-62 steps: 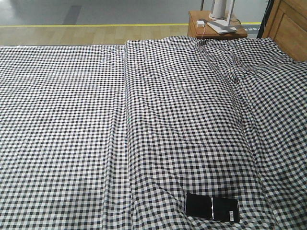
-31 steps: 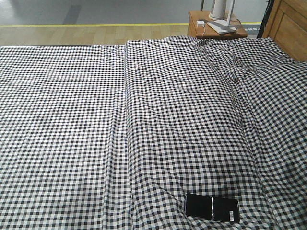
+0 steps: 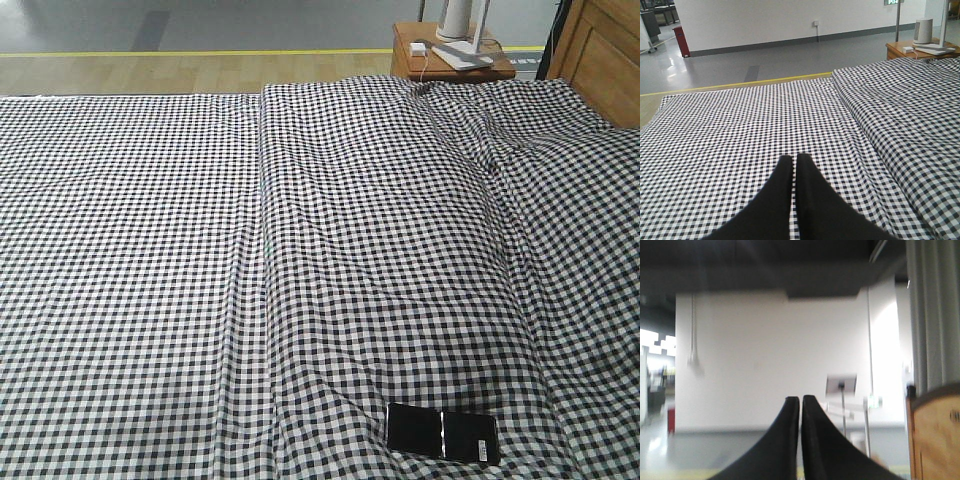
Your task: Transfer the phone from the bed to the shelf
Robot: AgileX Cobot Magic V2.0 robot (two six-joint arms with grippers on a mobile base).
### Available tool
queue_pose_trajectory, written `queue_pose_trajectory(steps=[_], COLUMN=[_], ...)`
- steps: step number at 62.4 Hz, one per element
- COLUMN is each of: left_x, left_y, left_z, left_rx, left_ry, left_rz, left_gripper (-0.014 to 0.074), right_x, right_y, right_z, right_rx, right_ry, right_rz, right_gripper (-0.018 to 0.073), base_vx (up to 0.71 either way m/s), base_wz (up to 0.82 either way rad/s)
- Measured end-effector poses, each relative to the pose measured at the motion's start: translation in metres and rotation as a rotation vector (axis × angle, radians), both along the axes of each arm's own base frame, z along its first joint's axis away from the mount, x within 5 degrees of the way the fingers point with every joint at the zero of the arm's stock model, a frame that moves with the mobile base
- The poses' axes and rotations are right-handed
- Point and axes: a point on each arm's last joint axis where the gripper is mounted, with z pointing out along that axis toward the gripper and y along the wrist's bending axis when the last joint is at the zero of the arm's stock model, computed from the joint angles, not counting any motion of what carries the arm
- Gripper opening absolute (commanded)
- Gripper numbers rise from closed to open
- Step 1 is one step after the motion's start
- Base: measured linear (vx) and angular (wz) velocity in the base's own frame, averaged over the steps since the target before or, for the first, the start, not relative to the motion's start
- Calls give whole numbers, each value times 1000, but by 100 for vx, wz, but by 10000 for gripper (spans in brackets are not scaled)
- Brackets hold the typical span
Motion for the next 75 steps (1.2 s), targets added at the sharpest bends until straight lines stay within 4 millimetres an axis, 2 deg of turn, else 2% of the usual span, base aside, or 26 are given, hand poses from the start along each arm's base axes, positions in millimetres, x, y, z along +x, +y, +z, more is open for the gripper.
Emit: queue_pose_trajectory(steps=[7, 12, 16, 23, 28, 35, 40, 46, 66, 75], left_x=[0, 0, 0, 0, 0, 0, 0, 0, 0, 0], left_y=[0, 0, 0, 0, 0, 0, 0, 0, 0, 0], left_z=[0, 0, 0, 0, 0, 0, 0, 0, 0, 0], left_rx=[0, 0, 0, 0, 0, 0, 0, 0, 0, 0], left_ry=[0, 0, 0, 0, 0, 0, 0, 0, 0, 0], left_rz=[0, 0, 0, 0, 0, 0, 0, 0, 0, 0], left_gripper=[1, 1, 1, 1, 1, 1, 1, 1, 1, 1], right_x=[16, 35, 52, 84, 105, 123, 131, 135, 140, 141], right_y=[1, 2, 3, 4, 5, 5, 6, 6, 6, 6], right_z=[26, 33, 34, 22, 9, -4, -10, -13, -16, -18], right_rx=[-8, -14, -18, -23, -26, -29, -30, -30, 27, 62], right_ry=[132, 256, 350, 531, 656, 763, 809, 828, 855, 965], right_rz=[9, 15, 19, 25, 28, 31, 32, 33, 30, 27], right_gripper=[-3, 4, 20, 93, 195, 405, 568, 722, 700, 693], base_vx=[0, 0, 0, 0, 0, 0, 0, 0, 0, 0], base_wz=[0, 0, 0, 0, 0, 0, 0, 0, 0, 0])
